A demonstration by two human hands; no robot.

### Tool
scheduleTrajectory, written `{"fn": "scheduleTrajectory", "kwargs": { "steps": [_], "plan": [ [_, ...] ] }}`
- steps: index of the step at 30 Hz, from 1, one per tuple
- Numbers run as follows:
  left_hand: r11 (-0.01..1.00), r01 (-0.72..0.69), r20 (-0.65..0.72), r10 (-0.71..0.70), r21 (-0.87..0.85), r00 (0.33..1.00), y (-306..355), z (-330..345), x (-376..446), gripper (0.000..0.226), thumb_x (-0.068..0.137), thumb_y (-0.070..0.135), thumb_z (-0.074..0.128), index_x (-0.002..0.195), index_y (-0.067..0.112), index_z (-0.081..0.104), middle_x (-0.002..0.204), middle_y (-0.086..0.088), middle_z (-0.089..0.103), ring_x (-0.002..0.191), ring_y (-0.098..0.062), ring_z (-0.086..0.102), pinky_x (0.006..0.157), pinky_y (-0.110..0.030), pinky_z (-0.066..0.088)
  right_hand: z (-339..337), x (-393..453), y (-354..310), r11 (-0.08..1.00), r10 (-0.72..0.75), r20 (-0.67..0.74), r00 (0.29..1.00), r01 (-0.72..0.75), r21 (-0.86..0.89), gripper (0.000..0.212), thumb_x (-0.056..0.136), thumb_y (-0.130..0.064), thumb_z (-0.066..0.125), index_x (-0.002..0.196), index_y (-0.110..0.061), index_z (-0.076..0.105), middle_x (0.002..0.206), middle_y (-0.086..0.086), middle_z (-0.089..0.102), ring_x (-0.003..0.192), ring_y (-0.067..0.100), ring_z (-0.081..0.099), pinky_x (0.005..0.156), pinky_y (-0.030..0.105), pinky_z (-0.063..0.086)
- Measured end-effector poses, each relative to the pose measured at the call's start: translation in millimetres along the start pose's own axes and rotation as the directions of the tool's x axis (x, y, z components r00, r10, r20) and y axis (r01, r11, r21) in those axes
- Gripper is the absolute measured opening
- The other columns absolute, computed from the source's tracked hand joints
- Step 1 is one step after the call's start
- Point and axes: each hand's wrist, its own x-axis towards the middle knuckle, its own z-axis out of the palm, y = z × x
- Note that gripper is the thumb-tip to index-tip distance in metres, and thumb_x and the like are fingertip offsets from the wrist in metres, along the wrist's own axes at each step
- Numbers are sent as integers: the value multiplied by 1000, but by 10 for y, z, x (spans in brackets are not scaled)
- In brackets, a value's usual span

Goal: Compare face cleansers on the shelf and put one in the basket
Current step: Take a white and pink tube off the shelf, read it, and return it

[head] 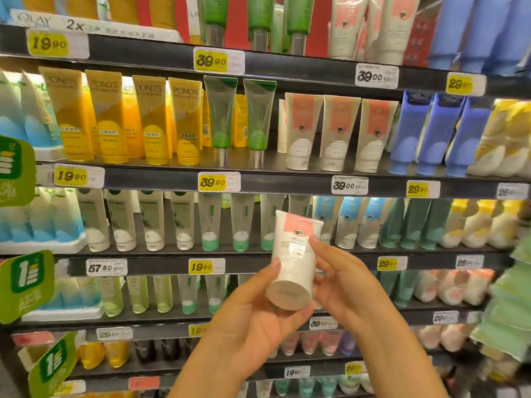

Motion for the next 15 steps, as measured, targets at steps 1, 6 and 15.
{"fn": "scheduleTrajectory", "kwargs": {
  "steps": [1,6,15],
  "plan": [
    [1000,4,3,-4,11,1000,4,22,24,34,58,15,72,87,-4,74,99,-29,67,76,-35,68,58,-39,58,-14,8,-22,1000,-10,-3,1000,10,-6,27,70,-19,67,91,-2,70,89,16,73,73,27,70,69,41,58],
    [996,-12,20,10,94,1000,99,104,223,45,62,5,79,103,-8,67,107,-31,65,91,-41,67,65,-43,59,-46,116,-199,994,-102,30,994,104,-43,20,72,-24,64,74,-9,78,86,14,73,75,23,71,76,39,55],
    [921,-225,165,180,319,970,288,374,767,49,65,6,70,112,-4,60,110,-22,67,93,-29,68,74,-37,58,-78,351,-765,898,-380,101,920,392,-199,51,63,-28,70,108,-6,60,96,10,73,88,22,71,76,32,57]
  ]
}}
